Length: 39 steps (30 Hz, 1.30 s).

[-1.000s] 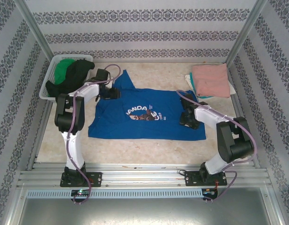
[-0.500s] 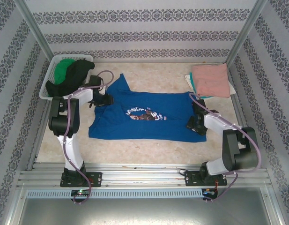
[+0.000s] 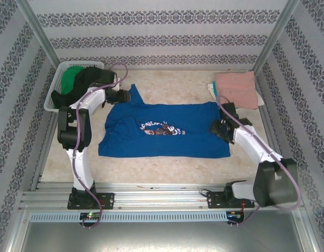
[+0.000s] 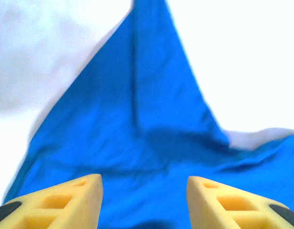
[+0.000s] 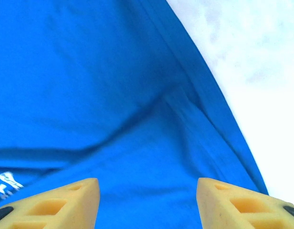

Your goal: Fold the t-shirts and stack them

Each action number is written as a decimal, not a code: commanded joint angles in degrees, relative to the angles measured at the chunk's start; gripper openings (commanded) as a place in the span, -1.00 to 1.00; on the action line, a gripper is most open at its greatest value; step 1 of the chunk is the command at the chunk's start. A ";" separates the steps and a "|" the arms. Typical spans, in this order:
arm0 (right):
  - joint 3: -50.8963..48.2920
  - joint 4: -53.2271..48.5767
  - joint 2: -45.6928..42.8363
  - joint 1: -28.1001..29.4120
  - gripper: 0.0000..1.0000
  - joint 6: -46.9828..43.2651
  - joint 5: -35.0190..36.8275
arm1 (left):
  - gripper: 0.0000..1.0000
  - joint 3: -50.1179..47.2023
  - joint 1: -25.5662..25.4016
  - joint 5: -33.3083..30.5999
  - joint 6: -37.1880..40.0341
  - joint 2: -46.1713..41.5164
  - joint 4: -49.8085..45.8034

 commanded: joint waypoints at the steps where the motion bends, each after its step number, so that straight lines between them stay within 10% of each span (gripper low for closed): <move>1: 7.83 -0.22 6.37 1.34 0.14 -4.32 0.09 | -0.01 6.81 -1.97 2.27 -1.30 7.13 -3.44; 14: 46.85 -10.84 44.05 0.39 0.14 -12.76 5.00 | 0.01 16.36 -2.56 4.75 -4.13 17.80 -2.17; 20: 56.22 -13.73 53.63 -1.05 0.12 -12.10 2.93 | -0.53 16.77 -2.56 8.84 -4.90 18.60 -0.21; 25: 59.70 -13.77 56.81 -1.75 -0.03 -10.83 1.17 | -1.00 17.78 -2.34 9.81 -4.70 18.09 -0.16; 32: 58.27 -13.11 54.30 -1.18 -0.69 -9.89 -0.09 | -1.00 16.02 -2.11 11.58 -5.01 13.17 1.29; 39: 45.36 -6.42 42.97 0.09 -0.95 -8.51 3.98 | -1.00 3.70 -2.30 13.27 -7.23 2.87 10.00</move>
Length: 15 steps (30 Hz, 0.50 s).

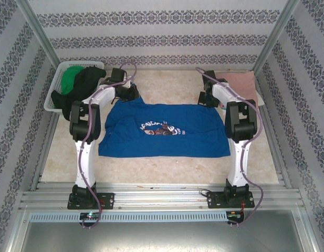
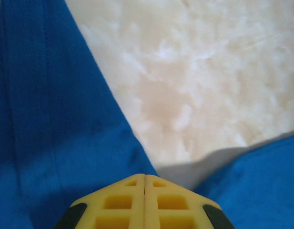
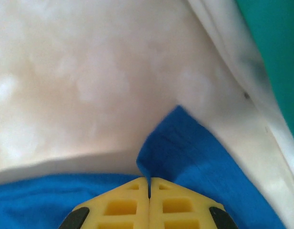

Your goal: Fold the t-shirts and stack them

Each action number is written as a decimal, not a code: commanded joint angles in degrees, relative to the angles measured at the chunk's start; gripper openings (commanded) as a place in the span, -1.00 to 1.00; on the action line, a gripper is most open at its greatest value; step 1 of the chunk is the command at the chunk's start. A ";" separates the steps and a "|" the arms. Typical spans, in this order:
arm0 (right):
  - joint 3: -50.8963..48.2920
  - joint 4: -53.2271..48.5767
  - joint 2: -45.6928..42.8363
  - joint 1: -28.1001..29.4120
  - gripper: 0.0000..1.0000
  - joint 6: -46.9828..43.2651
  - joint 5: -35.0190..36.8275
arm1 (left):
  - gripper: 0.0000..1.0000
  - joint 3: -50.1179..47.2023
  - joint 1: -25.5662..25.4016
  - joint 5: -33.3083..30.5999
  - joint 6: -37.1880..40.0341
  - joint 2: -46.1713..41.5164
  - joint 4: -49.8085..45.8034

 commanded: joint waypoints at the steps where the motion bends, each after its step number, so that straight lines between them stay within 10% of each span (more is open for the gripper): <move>1: -5.56 3.87 -7.40 0.68 -0.95 1.29 2.38 | -1.00 -5.37 0.22 1.71 -1.62 -6.79 6.89; 4: -9.48 4.77 -10.14 1.25 -0.97 1.07 2.69 | -1.00 -9.84 0.28 -1.26 -1.41 -9.66 8.58; 8: -12.36 5.85 -11.28 2.27 -0.96 0.56 2.72 | -0.24 -4.08 0.41 -9.67 -0.67 -5.16 4.88; 15: -13.92 7.39 -10.40 2.75 -0.96 0.88 1.30 | -0.07 12.68 -3.00 -29.18 -5.31 8.84 2.63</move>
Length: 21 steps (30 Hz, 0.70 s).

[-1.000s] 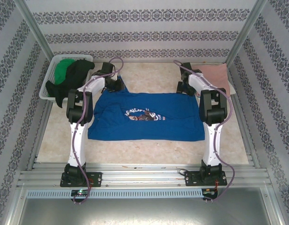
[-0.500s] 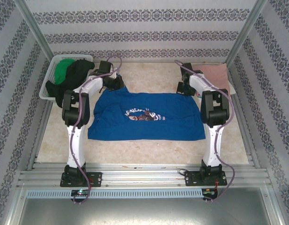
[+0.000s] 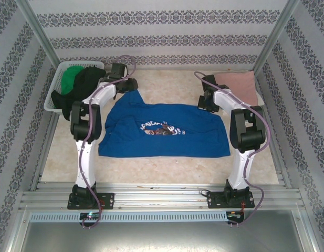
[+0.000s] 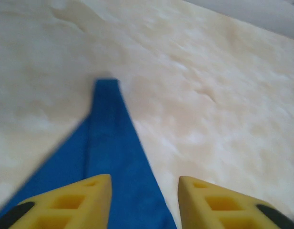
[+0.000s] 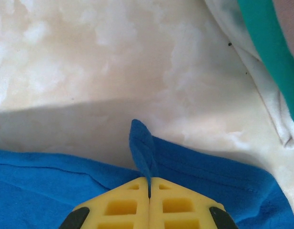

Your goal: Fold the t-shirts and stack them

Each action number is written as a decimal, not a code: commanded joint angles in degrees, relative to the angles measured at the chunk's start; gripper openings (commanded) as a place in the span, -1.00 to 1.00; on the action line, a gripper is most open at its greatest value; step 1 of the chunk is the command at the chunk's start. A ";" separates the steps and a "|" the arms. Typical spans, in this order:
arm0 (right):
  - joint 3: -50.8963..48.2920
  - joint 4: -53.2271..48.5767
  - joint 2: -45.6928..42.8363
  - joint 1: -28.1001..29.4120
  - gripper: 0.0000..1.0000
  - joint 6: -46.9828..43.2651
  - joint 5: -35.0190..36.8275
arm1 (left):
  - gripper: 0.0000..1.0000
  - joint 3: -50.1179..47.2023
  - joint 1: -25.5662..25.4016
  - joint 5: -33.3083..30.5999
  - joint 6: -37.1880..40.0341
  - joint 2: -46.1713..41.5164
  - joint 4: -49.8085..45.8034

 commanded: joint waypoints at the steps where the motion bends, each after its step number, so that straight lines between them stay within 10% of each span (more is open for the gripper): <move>1: -0.83 1.44 0.36 0.67 -0.96 0.80 -0.17 | -0.06 6.84 -2.09 -10.32 -3.33 6.27 -1.74; 8: -2.25 2.03 -0.21 0.85 -0.96 0.18 -1.24 | 0.00 28.95 -1.69 -9.01 -8.41 21.39 -9.43; 21: -4.16 3.68 -0.75 -0.16 -0.96 -0.28 -2.66 | -0.01 26.69 -0.79 -14.25 -10.12 21.38 -8.66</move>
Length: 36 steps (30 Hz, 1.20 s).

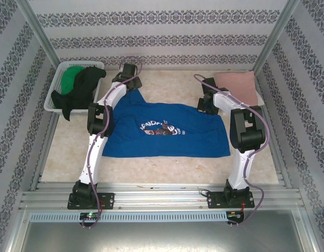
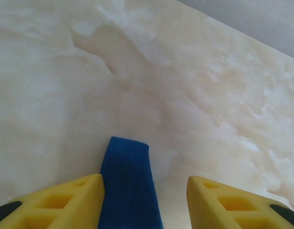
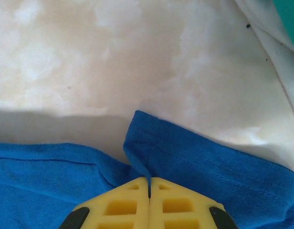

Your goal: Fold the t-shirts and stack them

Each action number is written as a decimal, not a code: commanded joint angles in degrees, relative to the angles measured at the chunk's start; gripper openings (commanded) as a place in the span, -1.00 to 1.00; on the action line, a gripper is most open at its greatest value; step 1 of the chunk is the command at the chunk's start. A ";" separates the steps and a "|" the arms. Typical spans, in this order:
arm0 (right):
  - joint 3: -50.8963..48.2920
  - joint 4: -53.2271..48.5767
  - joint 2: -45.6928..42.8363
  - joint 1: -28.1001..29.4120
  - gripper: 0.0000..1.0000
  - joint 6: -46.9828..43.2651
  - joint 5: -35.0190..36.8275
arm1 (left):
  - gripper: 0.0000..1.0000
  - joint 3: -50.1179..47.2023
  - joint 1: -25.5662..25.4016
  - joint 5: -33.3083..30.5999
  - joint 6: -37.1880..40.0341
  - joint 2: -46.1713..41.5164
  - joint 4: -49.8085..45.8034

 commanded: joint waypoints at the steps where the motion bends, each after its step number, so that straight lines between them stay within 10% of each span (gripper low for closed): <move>1: -1.32 0.99 -0.70 -0.21 -0.96 -0.02 -0.93 | -0.02 -1.19 0.82 -2.65 -0.72 0.33 -1.29; 5: -1.42 1.31 -0.50 -0.43 -0.97 -0.08 -1.33 | -0.08 0.33 0.83 -2.38 -1.26 2.08 -3.10; 15: -1.86 1.79 -0.86 -0.60 -0.96 -0.02 -2.23 | -0.99 0.85 1.24 1.14 1.20 0.10 -2.91; 29: -3.08 1.20 -6.14 -0.86 -0.96 -1.01 -1.19 | -1.00 -4.86 1.35 3.50 10.49 -16.02 -10.79; 36: -7.13 1.81 -12.09 -0.87 -0.96 -3.46 1.15 | -1.00 -24.37 1.52 5.48 14.75 -32.16 -8.42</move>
